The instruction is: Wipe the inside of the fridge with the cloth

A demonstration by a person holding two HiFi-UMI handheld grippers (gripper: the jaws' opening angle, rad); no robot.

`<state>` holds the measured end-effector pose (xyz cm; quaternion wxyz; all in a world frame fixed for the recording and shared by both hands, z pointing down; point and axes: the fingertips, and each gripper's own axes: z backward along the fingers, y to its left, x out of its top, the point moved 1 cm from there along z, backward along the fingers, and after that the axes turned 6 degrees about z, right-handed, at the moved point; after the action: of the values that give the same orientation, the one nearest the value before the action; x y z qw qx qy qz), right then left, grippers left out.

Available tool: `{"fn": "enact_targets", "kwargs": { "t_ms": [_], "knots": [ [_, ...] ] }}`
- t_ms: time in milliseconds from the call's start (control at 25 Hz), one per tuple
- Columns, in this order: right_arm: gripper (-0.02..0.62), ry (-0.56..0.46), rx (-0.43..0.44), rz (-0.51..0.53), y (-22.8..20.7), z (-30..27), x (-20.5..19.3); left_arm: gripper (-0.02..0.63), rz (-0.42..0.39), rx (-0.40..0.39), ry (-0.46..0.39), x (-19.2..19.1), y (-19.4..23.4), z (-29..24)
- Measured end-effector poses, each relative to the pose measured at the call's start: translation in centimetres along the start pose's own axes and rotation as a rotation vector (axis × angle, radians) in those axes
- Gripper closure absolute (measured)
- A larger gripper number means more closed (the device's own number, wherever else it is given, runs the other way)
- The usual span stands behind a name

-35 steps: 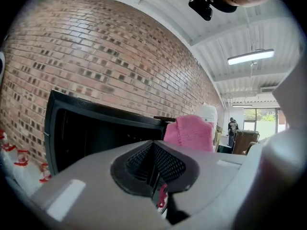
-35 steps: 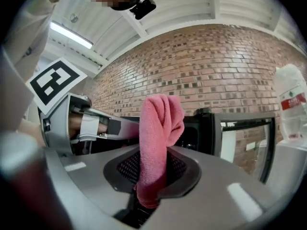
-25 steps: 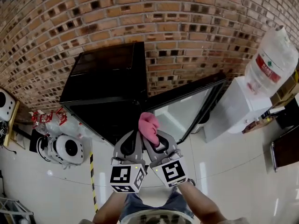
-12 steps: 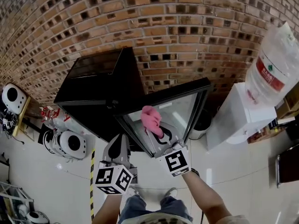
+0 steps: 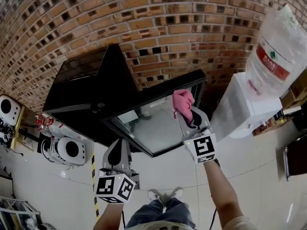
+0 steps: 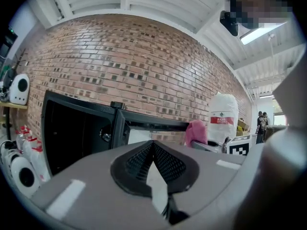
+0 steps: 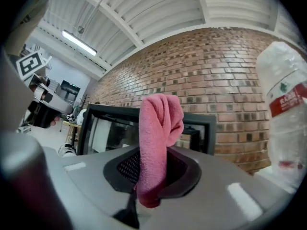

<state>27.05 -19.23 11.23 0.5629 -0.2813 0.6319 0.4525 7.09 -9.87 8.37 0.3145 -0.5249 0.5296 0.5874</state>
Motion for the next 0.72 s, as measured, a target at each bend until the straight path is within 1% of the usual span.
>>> {"fn": "enact_targets", "kwargs": {
  "t_ms": [80, 160, 280, 360, 440, 520, 560, 640, 720],
  "knots": [
    [0.529, 0.023, -0.074, -0.012, -2.4, 0.4, -1.2, 0.597, -0.014, -0.021, 0.018, -0.5, -0.1, -0.1],
    [0.529, 0.038, -0.125, -0.021, -4.0, 0.5, -1.7, 0.597, -0.015, -0.038, 0.032, -1.0, 0.0, 0.0],
    [0.529, 0.039, -0.14, -0.012, -3.5, 0.7, -1.1, 0.597, -0.003, -0.049, 0.05, -1.1, 0.2, 0.0],
    [0.529, 0.005, -0.146, -0.02, -1.9, 1.5, 0.4, 0.597, -0.002, -0.058, 0.049, -1.0, 0.4, -0.4],
    [0.529, -0.074, -0.139, -0.046, 1.6, 2.1, 2.9, 0.597, -0.01, -0.068, 0.04, -1.0, 0.9, -0.6],
    [0.529, -0.161, -0.117, -0.085, 6.5, 2.1, 5.2, 0.597, -0.019, -0.078, 0.036, -1.2, 1.8, -0.6],
    [0.529, -0.181, -0.1, -0.107, 9.2, 2.0, 5.7, 0.597, -0.019, -0.084, 0.037, -1.4, 2.2, -0.5],
    [0.529, -0.179, -0.056, -0.14, 14.1, 1.6, 5.7, 0.597, -0.014, -0.092, 0.036, -1.7, 3.2, -0.3],
    [0.529, -0.148, -0.007, -0.153, 18.2, 0.7, 4.6, 0.597, -0.01, -0.098, 0.03, -2.0, 4.2, -0.3]
  ]
}}
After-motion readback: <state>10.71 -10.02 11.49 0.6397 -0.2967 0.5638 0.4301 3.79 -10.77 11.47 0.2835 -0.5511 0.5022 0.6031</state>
